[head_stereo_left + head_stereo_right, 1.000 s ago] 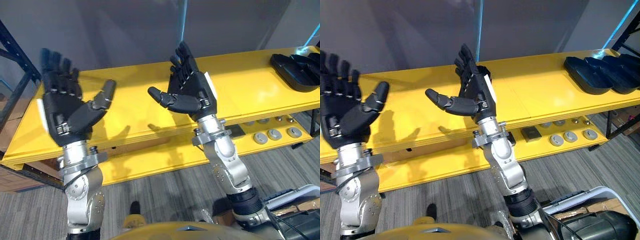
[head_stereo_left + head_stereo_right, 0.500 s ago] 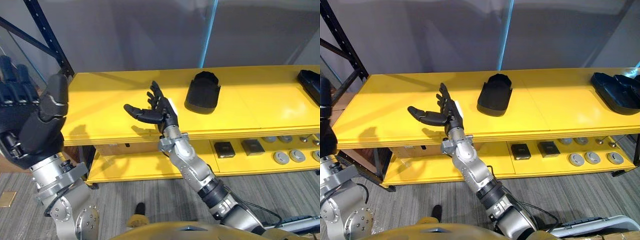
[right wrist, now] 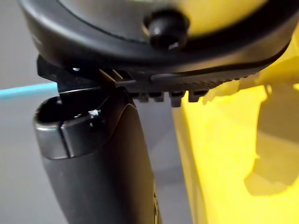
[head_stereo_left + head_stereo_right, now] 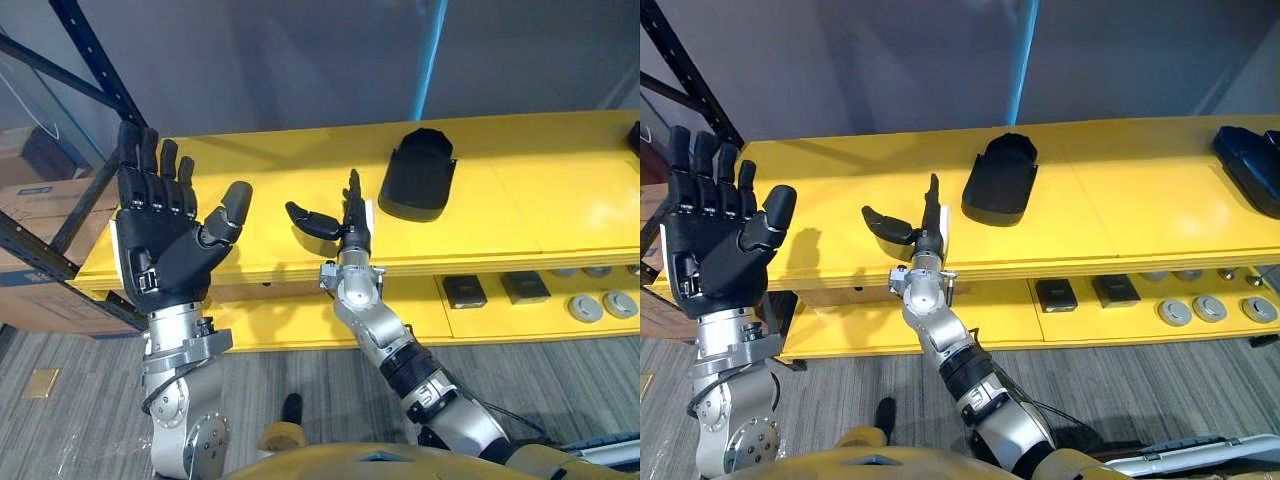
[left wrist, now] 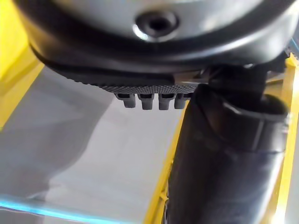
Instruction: Walk over and take three plastic housings, then place them on the shelf
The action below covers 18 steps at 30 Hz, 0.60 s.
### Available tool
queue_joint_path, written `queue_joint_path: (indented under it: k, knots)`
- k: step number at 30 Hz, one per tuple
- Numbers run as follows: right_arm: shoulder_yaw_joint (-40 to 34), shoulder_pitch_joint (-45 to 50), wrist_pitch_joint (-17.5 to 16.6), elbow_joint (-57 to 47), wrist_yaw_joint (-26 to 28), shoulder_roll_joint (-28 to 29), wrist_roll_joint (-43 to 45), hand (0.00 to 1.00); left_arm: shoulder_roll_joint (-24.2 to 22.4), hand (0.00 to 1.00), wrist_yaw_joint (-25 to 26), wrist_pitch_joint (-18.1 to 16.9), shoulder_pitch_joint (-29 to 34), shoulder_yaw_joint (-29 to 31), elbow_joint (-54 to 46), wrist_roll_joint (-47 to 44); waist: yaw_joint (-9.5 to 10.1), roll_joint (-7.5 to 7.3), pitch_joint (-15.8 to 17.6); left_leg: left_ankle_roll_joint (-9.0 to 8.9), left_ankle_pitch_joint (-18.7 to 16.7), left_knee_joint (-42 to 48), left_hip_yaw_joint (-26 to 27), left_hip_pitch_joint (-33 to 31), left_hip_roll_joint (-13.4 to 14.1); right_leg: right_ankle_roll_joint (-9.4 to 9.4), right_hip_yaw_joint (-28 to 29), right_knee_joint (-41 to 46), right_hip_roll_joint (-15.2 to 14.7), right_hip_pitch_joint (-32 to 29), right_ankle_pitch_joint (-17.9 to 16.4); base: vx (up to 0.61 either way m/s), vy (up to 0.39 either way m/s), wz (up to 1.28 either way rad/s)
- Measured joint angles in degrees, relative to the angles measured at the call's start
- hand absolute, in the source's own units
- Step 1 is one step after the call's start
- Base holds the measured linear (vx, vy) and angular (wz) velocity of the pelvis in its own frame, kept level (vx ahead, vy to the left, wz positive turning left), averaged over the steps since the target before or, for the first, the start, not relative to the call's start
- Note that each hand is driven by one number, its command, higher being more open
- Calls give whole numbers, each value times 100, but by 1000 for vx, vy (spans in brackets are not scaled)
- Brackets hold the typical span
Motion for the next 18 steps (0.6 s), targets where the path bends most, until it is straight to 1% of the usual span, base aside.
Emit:
queue_joint_path:
  k: [2, 9, 14, 18]
  knots:
    - [0, 6, 1, 1, -105, 0, -93, 100, -5, 100, 0, 0, 79, -78, 10, 2, 2, 27, 19, 40, 22, 1, 47, -2, -16, 17, 34, 106, -47, -58, -50, 31, 1, -8]
    - [-32, 53, 0, 2, -335, -1, -217, 100, -6, 100, -10, -3, 97, -82, 297, -19, -9, 39, 32, 47, 23, 3, 46, 19, -24, 31, 34, 278, -93, -89, -155, 4, -4, 1]
    - [-138, 118, 1, 212, -330, -13, -215, 100, -5, 100, -142, -3, 102, -80, 324, -22, -13, 66, 53, 65, 2, 1, 71, 89, -38, 41, 42, 300, -119, -70, -201, -23, -7, -2]
    - [-220, 121, -4, 212, -328, -13, -218, 100, -4, 100, -173, -4, 110, -80, 326, -23, -57, 73, 60, 59, -32, 0, 86, 109, -36, 41, 46, 302, -121, -56, -205, -8, -3, 0]
